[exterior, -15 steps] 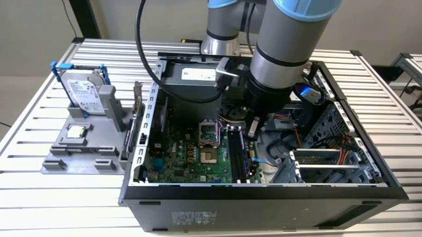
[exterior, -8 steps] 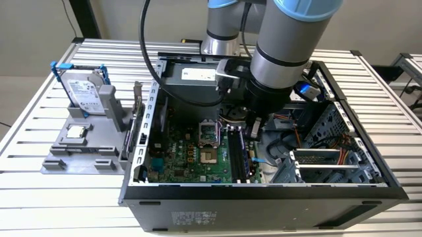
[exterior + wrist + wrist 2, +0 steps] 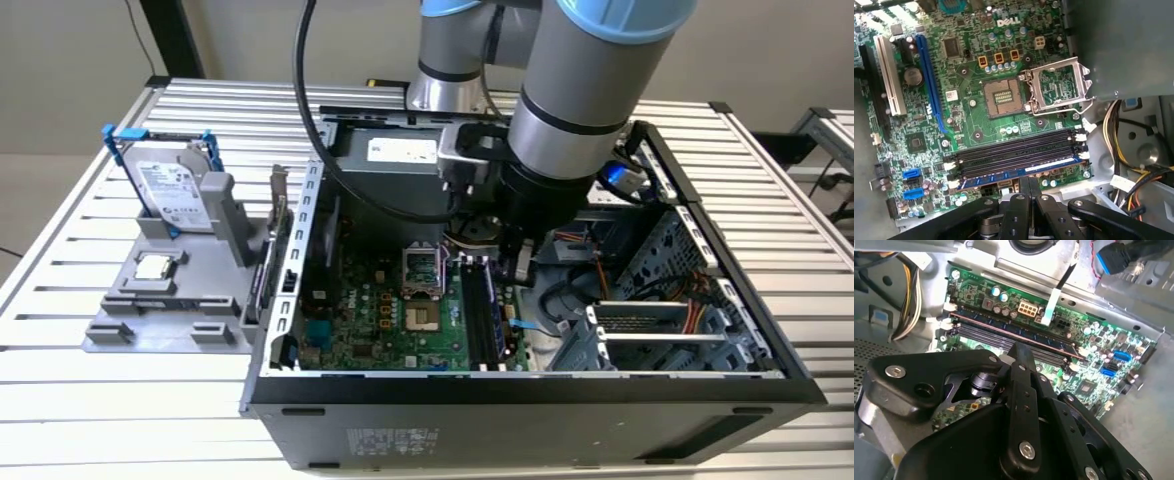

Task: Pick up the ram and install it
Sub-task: 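Press down the ram until it locks into place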

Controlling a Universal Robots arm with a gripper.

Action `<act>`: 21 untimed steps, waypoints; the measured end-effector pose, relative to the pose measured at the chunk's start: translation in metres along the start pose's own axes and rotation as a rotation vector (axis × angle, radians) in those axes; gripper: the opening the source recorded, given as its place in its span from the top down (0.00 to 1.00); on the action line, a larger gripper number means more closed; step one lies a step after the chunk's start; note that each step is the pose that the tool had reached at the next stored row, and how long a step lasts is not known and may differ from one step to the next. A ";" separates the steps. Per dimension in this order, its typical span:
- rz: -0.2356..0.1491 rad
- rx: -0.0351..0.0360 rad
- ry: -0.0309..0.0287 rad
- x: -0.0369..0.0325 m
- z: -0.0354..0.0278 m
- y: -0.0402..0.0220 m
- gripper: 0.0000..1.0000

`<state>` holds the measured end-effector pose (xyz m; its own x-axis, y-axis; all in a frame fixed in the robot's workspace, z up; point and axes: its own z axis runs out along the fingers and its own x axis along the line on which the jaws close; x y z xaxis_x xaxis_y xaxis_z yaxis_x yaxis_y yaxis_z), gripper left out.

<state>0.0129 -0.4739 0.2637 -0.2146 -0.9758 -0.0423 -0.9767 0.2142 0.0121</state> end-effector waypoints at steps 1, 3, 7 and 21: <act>-0.007 -0.0003 0.0001 0.0000 0.0000 0.0000 1.00; -0.024 -0.0010 0.0003 0.0000 0.0000 0.0000 1.00; -0.092 -0.0026 0.0009 0.0000 0.0003 0.0000 1.00; -0.206 -0.0048 0.0017 0.0000 0.0005 0.0000 1.00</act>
<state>0.0129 -0.4739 0.2631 -0.0106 -0.9990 -0.0427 -0.9999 0.0103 0.0082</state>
